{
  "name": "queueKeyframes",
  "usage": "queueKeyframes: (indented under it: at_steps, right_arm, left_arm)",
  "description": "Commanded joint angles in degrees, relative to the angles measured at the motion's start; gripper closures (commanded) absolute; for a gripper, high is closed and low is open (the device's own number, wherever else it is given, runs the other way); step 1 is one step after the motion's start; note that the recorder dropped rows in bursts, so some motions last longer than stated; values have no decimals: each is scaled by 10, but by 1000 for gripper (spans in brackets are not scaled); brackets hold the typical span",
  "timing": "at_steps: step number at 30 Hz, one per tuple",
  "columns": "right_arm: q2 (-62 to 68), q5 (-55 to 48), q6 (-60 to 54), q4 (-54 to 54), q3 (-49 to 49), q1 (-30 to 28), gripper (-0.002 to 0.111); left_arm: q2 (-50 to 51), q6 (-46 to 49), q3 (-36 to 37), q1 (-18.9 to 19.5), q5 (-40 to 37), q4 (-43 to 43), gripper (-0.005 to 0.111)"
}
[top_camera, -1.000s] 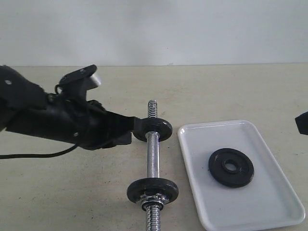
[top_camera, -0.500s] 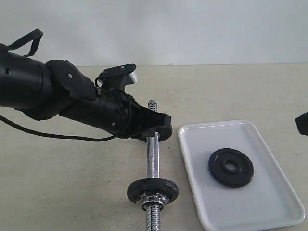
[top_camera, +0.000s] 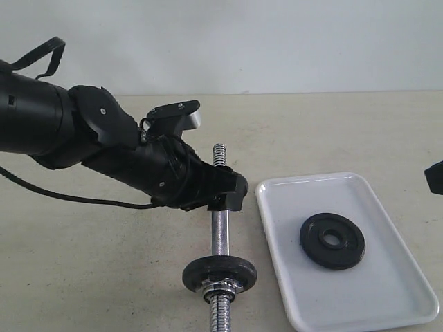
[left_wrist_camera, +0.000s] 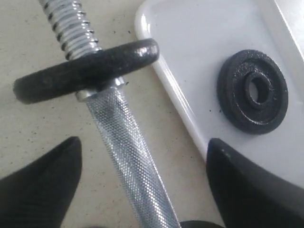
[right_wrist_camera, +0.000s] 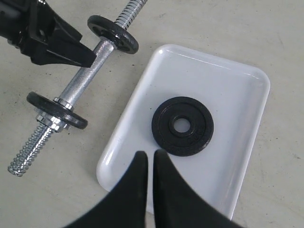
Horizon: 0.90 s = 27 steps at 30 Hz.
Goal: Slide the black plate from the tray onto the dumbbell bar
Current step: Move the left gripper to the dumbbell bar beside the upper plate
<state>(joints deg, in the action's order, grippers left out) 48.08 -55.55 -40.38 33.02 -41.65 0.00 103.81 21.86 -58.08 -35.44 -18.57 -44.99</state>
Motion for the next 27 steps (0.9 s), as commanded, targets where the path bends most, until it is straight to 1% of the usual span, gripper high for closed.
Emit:
queueKeyframes:
  at_steps: [1, 5, 8, 11, 24, 27]
  right_arm:
    - [0, -1, -4, 1, -6, 0, 108]
    - [0, -1, -4, 1, -6, 0, 108]
    - [0, 0, -4, 1, -6, 0, 108]
    - [0, 0, -4, 1, -6, 0, 108]
    - [0, 11, -4, 12, -6, 0, 108]
    - [0, 12, -4, 14, -6, 0, 108]
  left_arm:
    - [16, -43, -3, -5, 20, 3, 36]
    - [50, -43, -3, -5, 18, 1, 36]
    - [72, -43, -3, -5, 15, -25, 36]
    - [85, -43, -3, -5, 15, -32, 36]
    - [86, -43, -8, -5, 21, -45, 36]
    - [86, -43, -12, -5, 20, -45, 39]
